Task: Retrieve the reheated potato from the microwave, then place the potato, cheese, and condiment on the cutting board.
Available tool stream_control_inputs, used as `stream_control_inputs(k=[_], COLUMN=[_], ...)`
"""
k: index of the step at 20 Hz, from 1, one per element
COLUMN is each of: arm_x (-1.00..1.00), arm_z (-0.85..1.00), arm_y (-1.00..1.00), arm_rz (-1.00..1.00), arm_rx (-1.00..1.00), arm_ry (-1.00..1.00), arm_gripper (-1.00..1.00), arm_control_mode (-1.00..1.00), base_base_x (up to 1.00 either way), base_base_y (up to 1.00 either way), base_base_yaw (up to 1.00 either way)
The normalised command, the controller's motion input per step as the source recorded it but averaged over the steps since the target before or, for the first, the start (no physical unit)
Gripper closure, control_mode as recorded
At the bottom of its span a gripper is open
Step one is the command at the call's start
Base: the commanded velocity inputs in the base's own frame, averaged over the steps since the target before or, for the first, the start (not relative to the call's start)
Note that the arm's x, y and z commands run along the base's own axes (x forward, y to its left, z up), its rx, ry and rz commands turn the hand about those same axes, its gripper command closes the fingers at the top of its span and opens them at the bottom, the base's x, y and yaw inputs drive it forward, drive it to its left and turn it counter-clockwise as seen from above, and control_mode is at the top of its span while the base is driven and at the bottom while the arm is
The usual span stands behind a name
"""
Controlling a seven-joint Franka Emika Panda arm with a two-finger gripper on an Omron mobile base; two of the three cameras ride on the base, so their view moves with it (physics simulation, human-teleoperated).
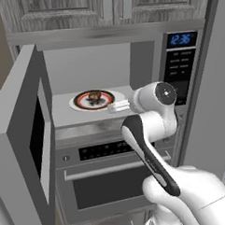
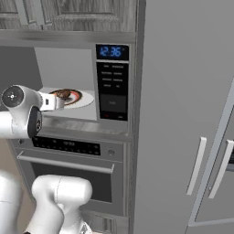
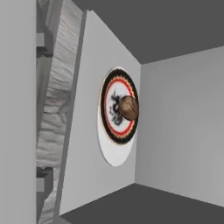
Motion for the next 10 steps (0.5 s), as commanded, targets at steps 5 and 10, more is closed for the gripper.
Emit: stream_control_inputs(k=[5, 10], arm_x=[0.64, 0.49], arm_z=[0.2, 0.04], arm_y=[0.15, 0.24], arm_rz=[0.0, 0.0], arm_rx=[0.0, -0.02], arm_ry=[0.0, 0.0], arm_gripper=[-1.0, -1.0], arm_control_mode=[-1.0, -1.0], base_base_x=[0.0, 0.0], base_base_y=[0.0, 0.0], base_base_yaw=[0.0, 0.0])
